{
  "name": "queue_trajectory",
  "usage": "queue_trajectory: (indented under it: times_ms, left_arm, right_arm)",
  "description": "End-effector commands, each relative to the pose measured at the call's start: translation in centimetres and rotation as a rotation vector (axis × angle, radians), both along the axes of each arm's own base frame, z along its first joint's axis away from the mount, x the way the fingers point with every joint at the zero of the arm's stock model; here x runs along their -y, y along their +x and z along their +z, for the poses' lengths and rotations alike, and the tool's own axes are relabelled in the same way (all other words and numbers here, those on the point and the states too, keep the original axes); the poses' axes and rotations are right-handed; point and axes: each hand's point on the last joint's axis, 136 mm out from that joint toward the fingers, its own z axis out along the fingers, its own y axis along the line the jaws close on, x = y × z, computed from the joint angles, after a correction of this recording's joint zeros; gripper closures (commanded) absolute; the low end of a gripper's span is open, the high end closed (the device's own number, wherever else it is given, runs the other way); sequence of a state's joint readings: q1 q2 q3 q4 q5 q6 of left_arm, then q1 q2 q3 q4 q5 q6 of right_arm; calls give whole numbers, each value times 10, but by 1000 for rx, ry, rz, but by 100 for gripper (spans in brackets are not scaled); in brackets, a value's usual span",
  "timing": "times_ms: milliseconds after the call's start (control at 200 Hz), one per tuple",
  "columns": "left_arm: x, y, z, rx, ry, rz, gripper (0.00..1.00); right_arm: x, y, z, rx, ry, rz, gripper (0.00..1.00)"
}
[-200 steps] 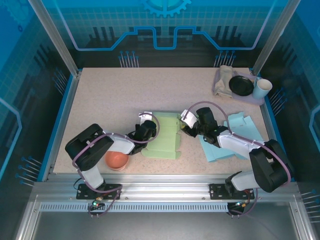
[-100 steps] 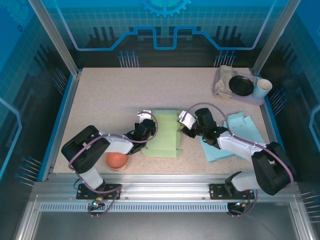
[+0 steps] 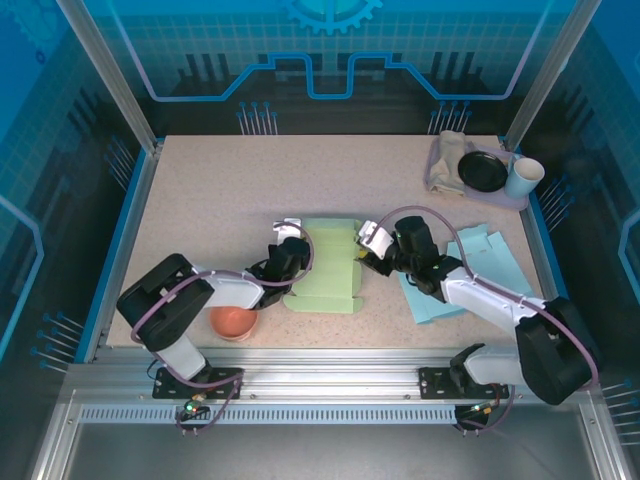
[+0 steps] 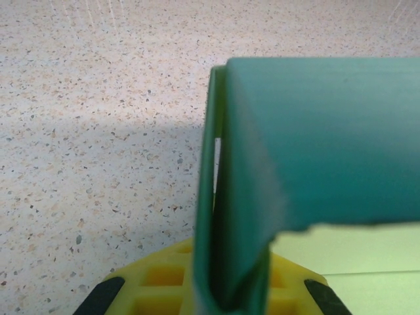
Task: Fold the paper box
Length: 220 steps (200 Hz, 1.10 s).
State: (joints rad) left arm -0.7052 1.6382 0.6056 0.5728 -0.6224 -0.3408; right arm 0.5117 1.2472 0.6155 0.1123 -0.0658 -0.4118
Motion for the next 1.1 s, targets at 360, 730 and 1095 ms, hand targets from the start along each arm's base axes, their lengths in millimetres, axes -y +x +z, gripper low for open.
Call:
queue_trajectory:
  times_ms: [360, 730, 1095]
  left_arm:
    - [-41, -10, 33, 81, -1, 43, 98]
    - [-30, -22, 46, 120, -28, -74, 98]
    - [-14, -29, 48, 135, -62, -179, 98]
  right_arm:
    - [28, 6, 16, 23, 101, -56, 49]
    - [2, -7, 18, -2, 137, 155, 48]
    - [-5, -15, 24, 15, 155, 240, 48]
